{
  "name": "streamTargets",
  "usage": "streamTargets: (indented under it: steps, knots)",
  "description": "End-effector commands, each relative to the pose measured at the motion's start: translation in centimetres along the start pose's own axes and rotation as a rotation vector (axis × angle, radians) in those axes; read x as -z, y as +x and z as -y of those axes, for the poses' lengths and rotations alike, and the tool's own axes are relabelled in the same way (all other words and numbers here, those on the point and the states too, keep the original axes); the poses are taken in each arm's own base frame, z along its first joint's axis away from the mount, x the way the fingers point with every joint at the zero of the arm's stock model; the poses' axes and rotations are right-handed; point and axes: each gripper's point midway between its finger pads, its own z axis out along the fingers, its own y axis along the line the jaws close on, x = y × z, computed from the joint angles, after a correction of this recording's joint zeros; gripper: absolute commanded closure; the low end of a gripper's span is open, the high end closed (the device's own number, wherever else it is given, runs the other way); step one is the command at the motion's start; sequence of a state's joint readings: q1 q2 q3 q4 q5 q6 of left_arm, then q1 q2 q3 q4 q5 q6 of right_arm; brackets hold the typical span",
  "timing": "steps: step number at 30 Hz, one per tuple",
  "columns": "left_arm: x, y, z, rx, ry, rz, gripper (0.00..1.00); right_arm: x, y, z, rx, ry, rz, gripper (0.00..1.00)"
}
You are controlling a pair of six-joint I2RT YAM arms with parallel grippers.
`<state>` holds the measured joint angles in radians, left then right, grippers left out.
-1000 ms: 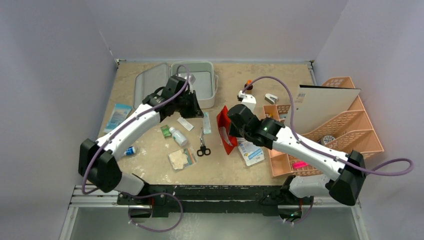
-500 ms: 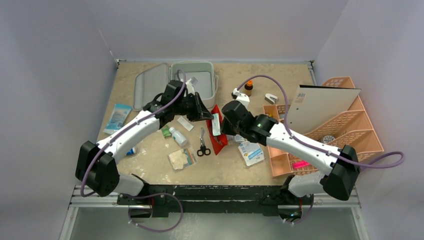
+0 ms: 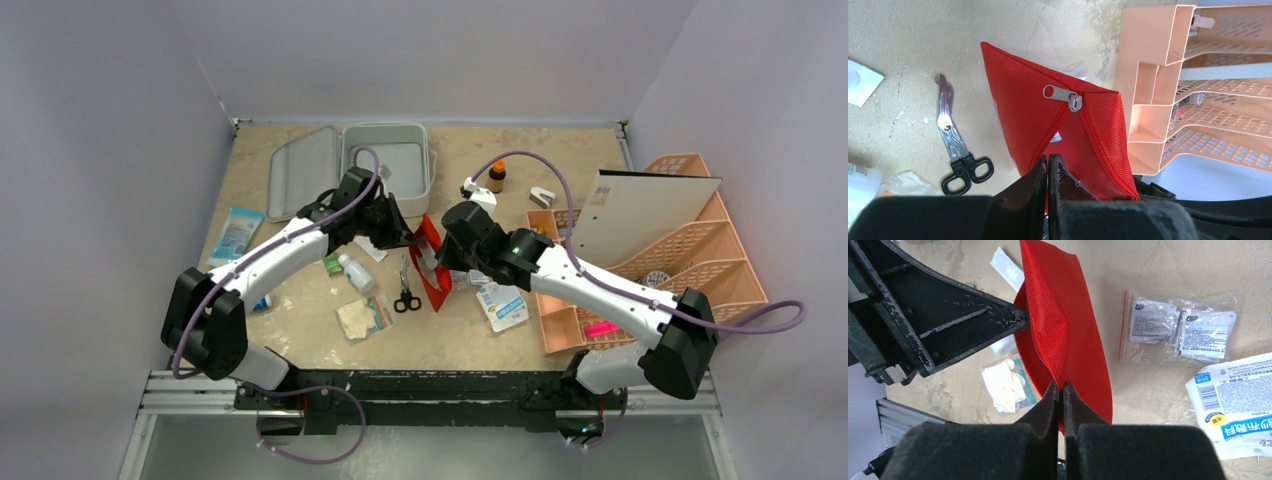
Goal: Organize the medicine kit
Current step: Place the medical item at the medicine pouch.
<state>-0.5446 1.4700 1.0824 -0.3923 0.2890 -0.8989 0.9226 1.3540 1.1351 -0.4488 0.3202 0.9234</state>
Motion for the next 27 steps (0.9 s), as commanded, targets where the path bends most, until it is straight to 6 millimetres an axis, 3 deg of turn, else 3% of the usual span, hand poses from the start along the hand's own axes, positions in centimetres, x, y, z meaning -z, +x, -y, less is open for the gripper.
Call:
streamTargets:
  steps: [1,10,12,22,25,27]
  knots:
    - [0.1,-0.8,1.7,-0.007,0.047,0.013,0.94,0.6,-1.3,-1.4,-0.025,-0.044,0.042,1.00]
    - [2.9,-1.7,3.4,-0.092,0.078,0.060,0.69,1.5,-1.4,-0.4,-0.012,-0.033,0.062,1.00]
    - [3.6,-2.0,3.4,-0.130,0.060,0.070,0.56,1.8,-1.6,-0.1,-0.008,-0.032,0.074,1.00]
    - [6.9,-5.1,-1.5,-0.159,-0.269,0.186,0.23,3.8,-2.5,1.3,0.001,-0.022,0.129,1.00]
    - [6.9,-5.2,-2.3,-0.146,-0.284,0.173,0.05,4.3,-2.4,1.9,0.009,-0.012,0.132,1.00]
    - [6.4,-5.0,-2.9,-0.145,-0.299,0.157,0.04,4.7,-2.6,2.4,0.010,-0.004,0.149,1.00]
